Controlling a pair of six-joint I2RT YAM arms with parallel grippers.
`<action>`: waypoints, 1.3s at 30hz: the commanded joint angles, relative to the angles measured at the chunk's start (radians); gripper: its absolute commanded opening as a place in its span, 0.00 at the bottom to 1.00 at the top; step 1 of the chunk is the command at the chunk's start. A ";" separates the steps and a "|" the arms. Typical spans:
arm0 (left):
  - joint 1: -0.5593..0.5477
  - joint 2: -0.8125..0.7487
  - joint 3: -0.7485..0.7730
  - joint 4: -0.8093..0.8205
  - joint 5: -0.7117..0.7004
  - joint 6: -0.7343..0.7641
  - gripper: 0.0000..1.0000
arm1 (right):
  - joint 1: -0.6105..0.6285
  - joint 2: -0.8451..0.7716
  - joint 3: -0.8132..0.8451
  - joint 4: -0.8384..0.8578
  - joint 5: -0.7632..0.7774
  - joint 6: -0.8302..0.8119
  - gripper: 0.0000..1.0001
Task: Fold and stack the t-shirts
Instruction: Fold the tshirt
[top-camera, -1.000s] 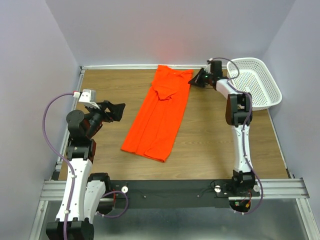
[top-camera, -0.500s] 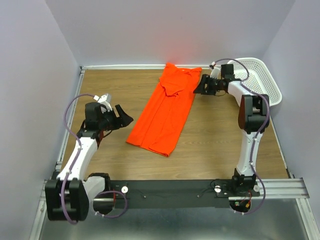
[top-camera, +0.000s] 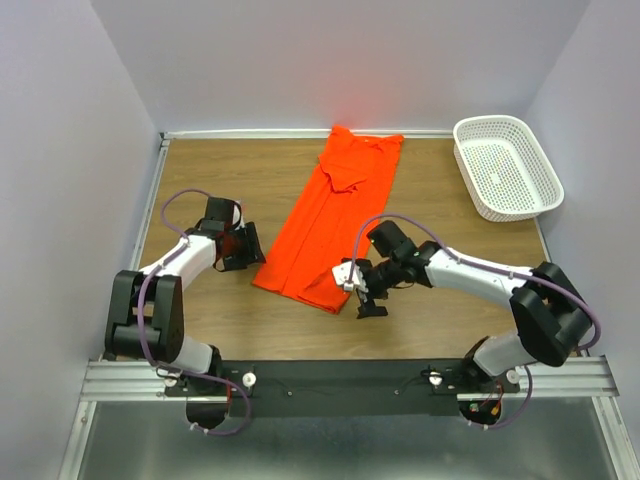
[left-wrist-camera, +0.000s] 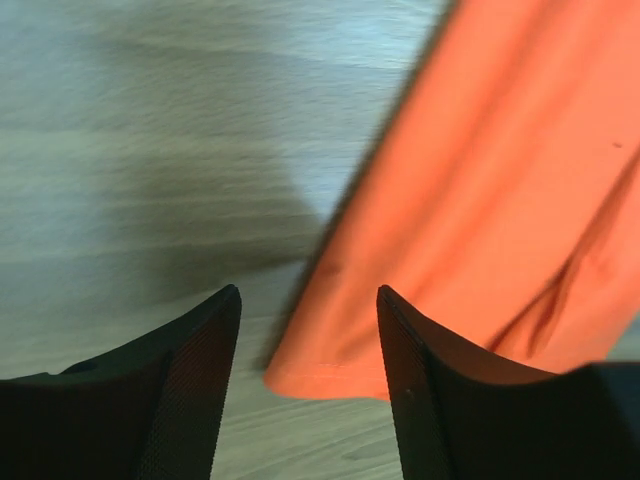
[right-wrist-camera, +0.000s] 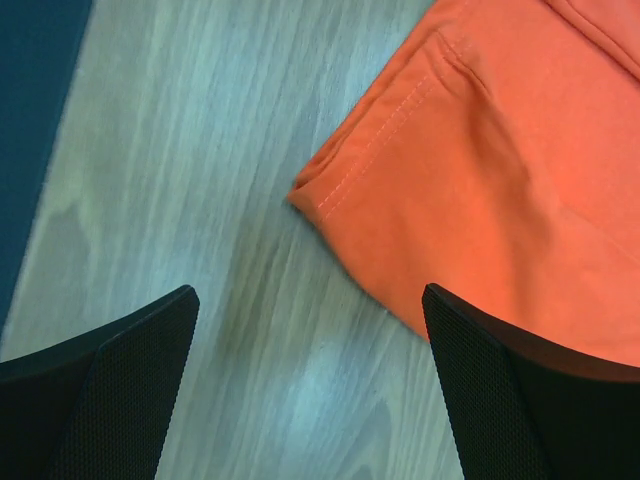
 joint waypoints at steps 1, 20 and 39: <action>-0.001 -0.061 -0.012 -0.135 -0.133 -0.110 0.64 | 0.073 -0.017 -0.043 0.170 0.167 -0.083 1.00; -0.017 -0.026 -0.122 -0.106 0.011 -0.244 0.42 | 0.254 -0.003 -0.115 0.344 0.402 -0.048 0.88; -0.020 -0.003 -0.054 -0.135 0.017 -0.179 0.09 | 0.303 0.105 -0.093 0.342 0.356 -0.084 0.72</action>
